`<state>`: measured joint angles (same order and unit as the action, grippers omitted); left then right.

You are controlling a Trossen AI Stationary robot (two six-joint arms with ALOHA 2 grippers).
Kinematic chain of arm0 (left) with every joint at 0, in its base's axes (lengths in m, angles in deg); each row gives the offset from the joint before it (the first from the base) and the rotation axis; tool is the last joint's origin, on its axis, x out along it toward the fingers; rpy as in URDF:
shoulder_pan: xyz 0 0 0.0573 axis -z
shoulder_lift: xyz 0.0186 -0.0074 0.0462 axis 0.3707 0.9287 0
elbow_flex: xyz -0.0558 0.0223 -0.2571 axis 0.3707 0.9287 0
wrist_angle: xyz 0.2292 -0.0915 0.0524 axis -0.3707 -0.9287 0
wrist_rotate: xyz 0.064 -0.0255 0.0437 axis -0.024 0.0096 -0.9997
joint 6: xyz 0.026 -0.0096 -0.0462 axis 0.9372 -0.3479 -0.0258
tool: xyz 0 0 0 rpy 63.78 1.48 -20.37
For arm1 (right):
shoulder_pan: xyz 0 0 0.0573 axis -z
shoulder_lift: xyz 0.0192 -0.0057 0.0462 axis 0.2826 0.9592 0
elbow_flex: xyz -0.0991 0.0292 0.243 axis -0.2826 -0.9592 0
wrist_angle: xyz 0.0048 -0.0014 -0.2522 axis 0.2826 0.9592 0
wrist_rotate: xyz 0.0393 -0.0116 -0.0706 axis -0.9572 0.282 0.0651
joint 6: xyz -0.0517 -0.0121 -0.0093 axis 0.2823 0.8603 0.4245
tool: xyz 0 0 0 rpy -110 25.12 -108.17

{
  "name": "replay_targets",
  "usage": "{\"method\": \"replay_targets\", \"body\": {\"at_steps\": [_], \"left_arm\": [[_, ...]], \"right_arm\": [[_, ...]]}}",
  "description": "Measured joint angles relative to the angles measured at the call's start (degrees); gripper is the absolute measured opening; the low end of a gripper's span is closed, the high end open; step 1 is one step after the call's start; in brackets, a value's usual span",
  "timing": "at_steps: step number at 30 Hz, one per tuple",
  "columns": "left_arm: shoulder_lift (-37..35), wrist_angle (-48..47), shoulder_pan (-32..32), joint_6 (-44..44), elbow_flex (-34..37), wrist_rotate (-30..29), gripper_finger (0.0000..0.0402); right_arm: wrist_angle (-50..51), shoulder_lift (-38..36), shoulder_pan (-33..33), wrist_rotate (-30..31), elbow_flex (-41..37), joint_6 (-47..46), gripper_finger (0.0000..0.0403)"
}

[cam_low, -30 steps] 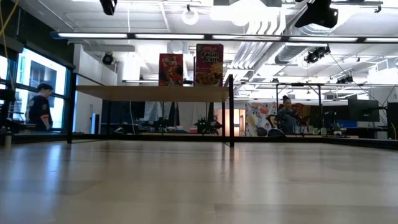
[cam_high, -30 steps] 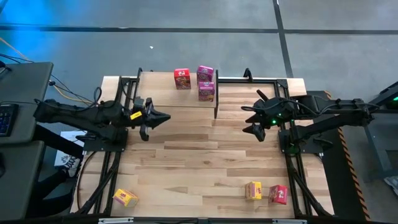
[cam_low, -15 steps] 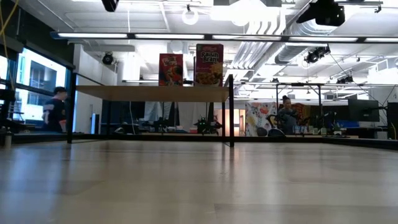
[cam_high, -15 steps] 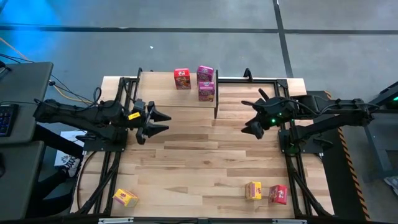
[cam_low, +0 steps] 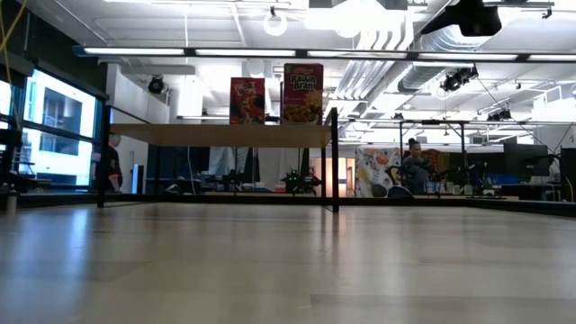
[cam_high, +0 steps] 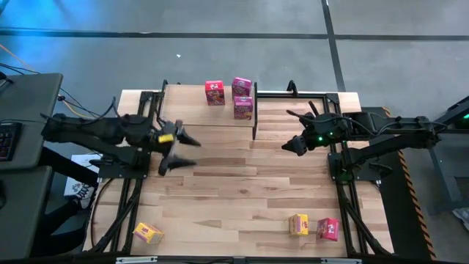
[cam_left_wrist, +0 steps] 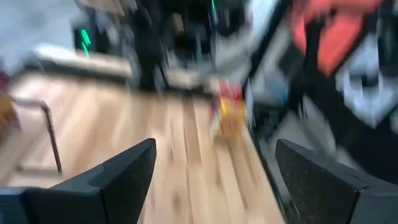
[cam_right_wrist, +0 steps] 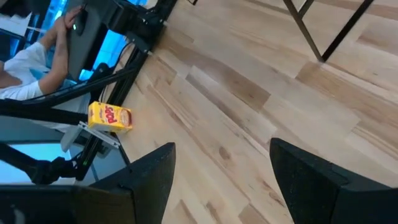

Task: Stack cereal on shelf
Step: Put the left yellow cereal box on the shelf

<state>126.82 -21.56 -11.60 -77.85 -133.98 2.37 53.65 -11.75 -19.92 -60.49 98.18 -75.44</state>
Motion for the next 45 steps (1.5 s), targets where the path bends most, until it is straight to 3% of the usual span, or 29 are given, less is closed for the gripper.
{"method": "replay_targets", "body": {"at_steps": [4,7,15,22,29,34,40,45], "left_arm": [[5.9,-19.3,6.8,0.3,-10.4,0.0,0.0322],[10.0,-28.4,13.9,-3.5,-13.7,-0.1,0.0322],[19.8,-35.0,35.0,-12.8,-14.3,-3.3,0.0322],[26.3,-35.5,46.9,-17.0,-14.3,-7.4,0.0322],[28.9,-35.5,54.4,-25.8,-14.3,-5.0,0.0321],[31.6,-35.6,58.1,-26.2,-13.8,-6.0,0.0321],[35.4,-36.9,58.7,-24.3,-13.8,-9.7,0.0321],[37.6,-37.2,58.8,-24.7,-13.8,-9.0,0.0321]], "right_arm": [[0.0,0.0,0.0,0.4,0.0,0.0,0.0257],[0.0,0.0,0.0,0.7,0.0,0.8,0.0257],[0.0,0.0,0.0,1.4,0.0,4.3,0.0257],[0.1,0.0,0.0,1.4,0.0,7.6,0.0257],[0.2,0.0,0.0,1.4,0.0,10.2,0.0257],[0.3,0.0,0.0,1.4,0.0,12.0,0.0257],[0.9,0.0,0.0,1.5,0.0,12.1,0.0257],[1.4,0.0,0.0,1.5,0.0,12.1,0.0257]]}}
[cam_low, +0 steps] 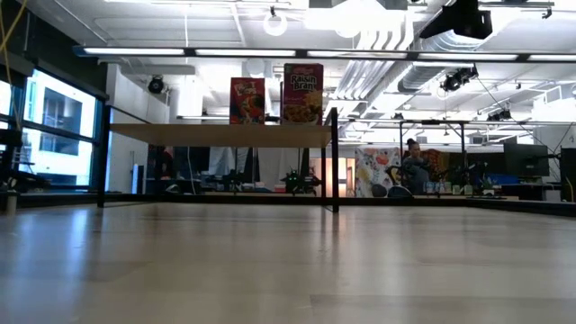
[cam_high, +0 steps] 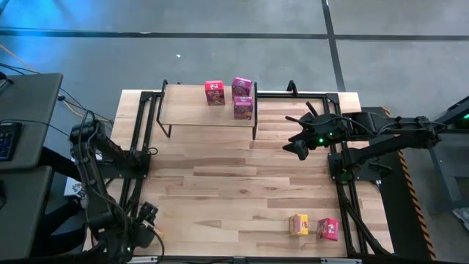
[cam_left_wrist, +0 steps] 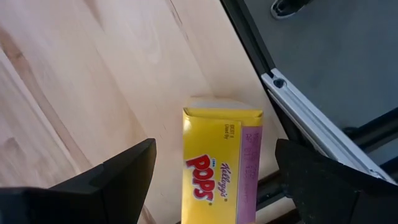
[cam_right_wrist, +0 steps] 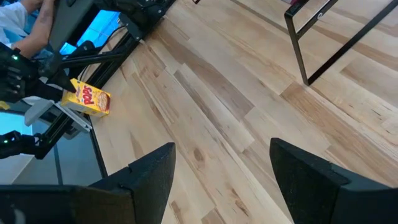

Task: Stack cereal on shelf
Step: Put the left yellow cereal box on the shelf

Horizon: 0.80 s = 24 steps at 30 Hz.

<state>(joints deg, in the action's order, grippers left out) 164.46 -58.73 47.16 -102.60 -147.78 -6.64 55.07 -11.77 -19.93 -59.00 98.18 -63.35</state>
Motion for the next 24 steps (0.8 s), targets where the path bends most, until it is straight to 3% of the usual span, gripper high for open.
{"method": "replay_targets", "body": {"at_steps": [24], "left_arm": [[7.9,-0.2,0.5,-1.1,0.0,0.2,0.0315]], "right_arm": [[0.1,0.0,0.0,1.7,0.0,0.0,0.0257]]}}
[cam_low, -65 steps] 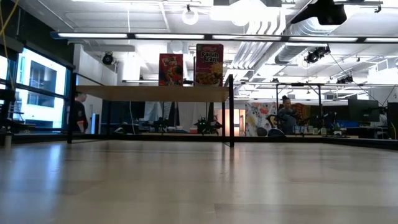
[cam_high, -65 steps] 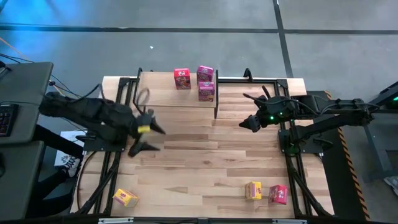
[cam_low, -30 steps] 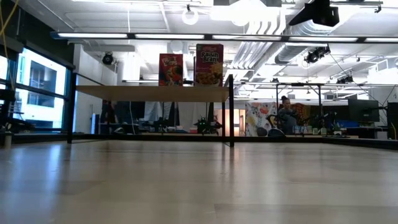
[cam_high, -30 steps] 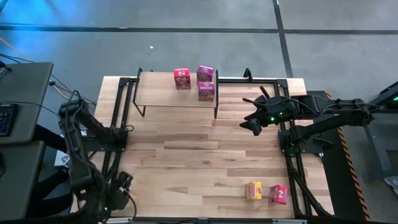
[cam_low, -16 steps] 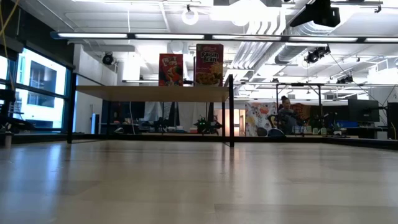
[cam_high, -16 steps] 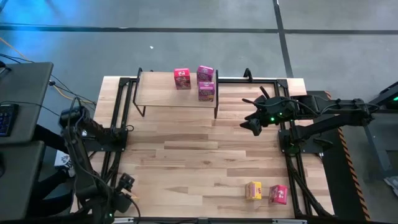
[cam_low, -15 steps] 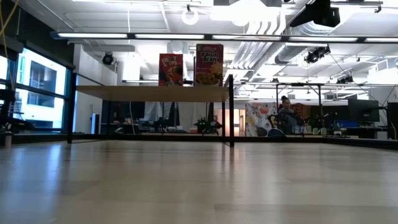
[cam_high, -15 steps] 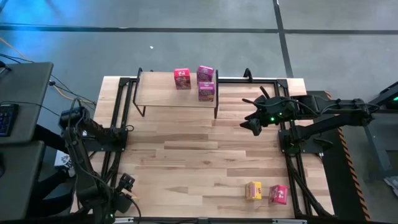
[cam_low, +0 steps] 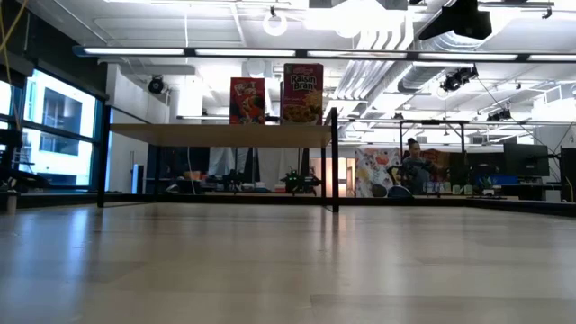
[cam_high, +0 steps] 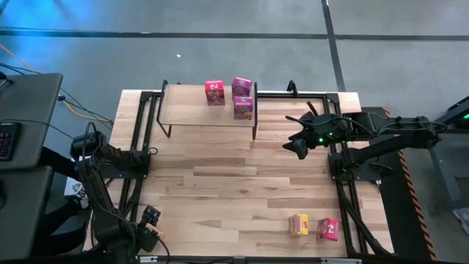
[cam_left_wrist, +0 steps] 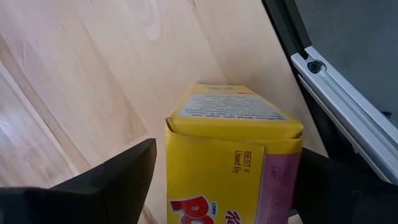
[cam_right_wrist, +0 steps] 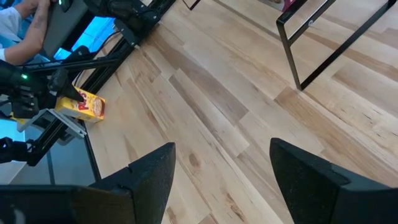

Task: Stack cereal on shelf
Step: Put the left yellow cereal box on the shelf

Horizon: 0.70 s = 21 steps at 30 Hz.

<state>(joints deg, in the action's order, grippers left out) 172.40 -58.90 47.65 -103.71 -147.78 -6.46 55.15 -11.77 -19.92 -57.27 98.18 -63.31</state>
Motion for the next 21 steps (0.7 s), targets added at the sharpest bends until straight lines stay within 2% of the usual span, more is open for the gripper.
{"method": "replay_targets", "body": {"at_steps": [3,14,18,21], "left_arm": [[0.0,0.0,0.0,0.0,0.0,0.0,0.0292],[-0.8,-1.0,-0.5,2.2,0.0,0.2,0.0165],[-5.0,-5.9,-4.0,5.8,0.0,2.1,0.0143],[-11.0,-10.9,-8.9,9.1,0.0,2.7,0.0137]], "right_arm": [[0.0,0.0,0.0,0.0,0.0,0.0,0.0257],[0.0,0.0,0.0,0.1,0.0,0.0,0.0257],[0.0,0.0,0.0,1.0,0.0,0.0,0.0257],[0.0,0.0,0.0,1.2,0.0,0.0,0.0257]]}}
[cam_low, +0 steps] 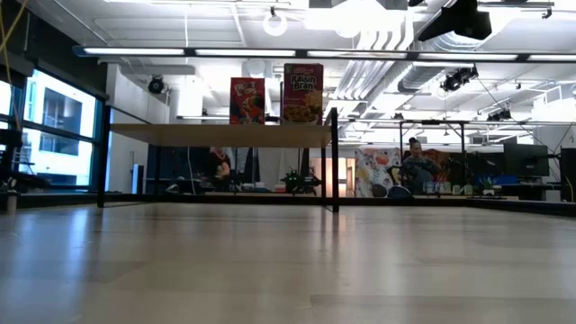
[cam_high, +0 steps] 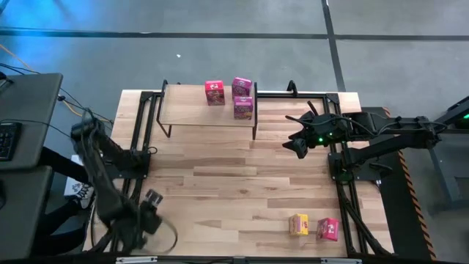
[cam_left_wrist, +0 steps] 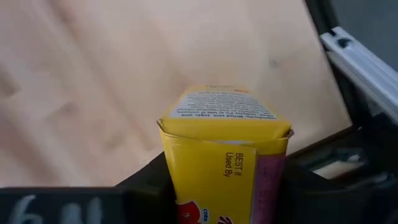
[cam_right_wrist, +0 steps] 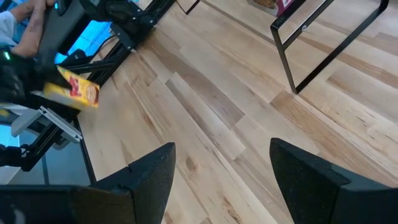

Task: Stack cereal on shelf
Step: Put the left yellow cereal box on the shelf

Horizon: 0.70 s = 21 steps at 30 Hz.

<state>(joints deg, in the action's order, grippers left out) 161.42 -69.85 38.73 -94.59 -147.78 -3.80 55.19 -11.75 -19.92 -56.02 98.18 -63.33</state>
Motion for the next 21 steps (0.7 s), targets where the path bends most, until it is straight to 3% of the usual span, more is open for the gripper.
{"method": "replay_targets", "body": {"at_steps": [3,6,12,17,21], "left_arm": [[-7.2,-5.9,-7.2,4.1,-1.2,-1.5,0.0138],[-13.5,-13.2,-16.4,8.9,-5.0,-7.7,0.0137],[-19.4,-18.1,-39.0,21.3,-19.4,-20.9,0.0136],[-18.1,-16.2,-58.7,36.2,-28.7,-21.7,0.0136],[-15.2,-16.1,-73.8,48.1,-29.6,-16.2,0.0136]], "right_arm": [[0.0,0.0,0.0,0.0,0.0,0.0,0.0257],[0.0,0.0,0.0,0.0,0.0,-0.2,0.0257],[0.0,0.0,0.0,0.0,0.0,-0.3,0.0257],[-0.2,0.0,0.0,0.6,0.0,-0.5,0.0257],[-0.2,0.4,0.0,1.6,0.0,-0.5,0.0257]]}}
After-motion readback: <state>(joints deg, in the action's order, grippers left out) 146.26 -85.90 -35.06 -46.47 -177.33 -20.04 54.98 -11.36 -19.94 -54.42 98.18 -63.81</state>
